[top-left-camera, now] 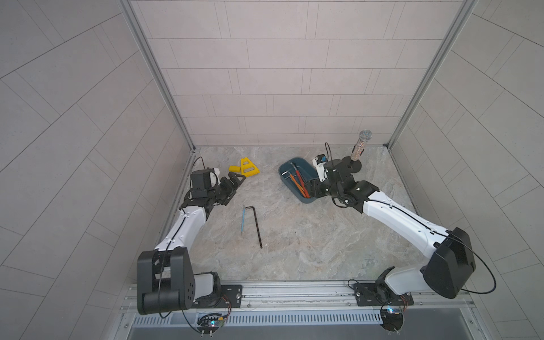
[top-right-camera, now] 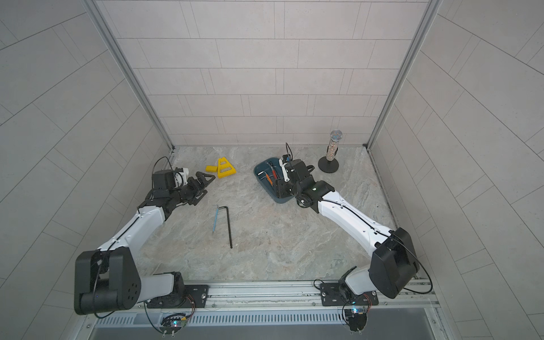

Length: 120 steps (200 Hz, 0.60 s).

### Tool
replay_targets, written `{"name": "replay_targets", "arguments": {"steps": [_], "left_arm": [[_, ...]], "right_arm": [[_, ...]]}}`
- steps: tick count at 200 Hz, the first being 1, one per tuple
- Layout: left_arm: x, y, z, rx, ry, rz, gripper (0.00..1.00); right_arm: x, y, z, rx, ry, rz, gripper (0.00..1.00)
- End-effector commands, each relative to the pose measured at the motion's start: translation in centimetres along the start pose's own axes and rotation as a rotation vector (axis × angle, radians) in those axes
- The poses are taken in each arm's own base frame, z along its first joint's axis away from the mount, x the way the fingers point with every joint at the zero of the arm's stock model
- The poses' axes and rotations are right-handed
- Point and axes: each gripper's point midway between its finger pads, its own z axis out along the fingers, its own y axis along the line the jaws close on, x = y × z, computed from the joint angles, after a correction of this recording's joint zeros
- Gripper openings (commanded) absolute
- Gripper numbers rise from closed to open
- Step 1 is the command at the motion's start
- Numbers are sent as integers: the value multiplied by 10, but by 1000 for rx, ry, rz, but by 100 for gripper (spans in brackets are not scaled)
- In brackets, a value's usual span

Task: Put the hex key on the desktop into the storage box
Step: Pick up the Allen key from the center of the board.

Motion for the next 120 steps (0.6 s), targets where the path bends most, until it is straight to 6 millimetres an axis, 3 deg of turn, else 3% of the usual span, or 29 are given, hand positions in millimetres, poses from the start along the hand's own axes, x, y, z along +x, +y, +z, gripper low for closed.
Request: {"name": "replay_targets", "arguments": {"steps": [1, 56, 96, 120], "left_arm": [[-13, -7, -12, -8, -57, 41, 100], [-43, 15, -28, -8, -169, -67, 100], [-54, 21, -42, -22, -219, -73, 100], [-60, 24, -50, -35, -254, -76, 100]], "right_arm": [[-8, 12, -12, 28, -56, 1, 74], [19, 57, 1, 119, 39, -123, 74], [44, 93, 36, 105, 135, -123, 68], [69, 117, 65, 70, 246, -102, 65]]}}
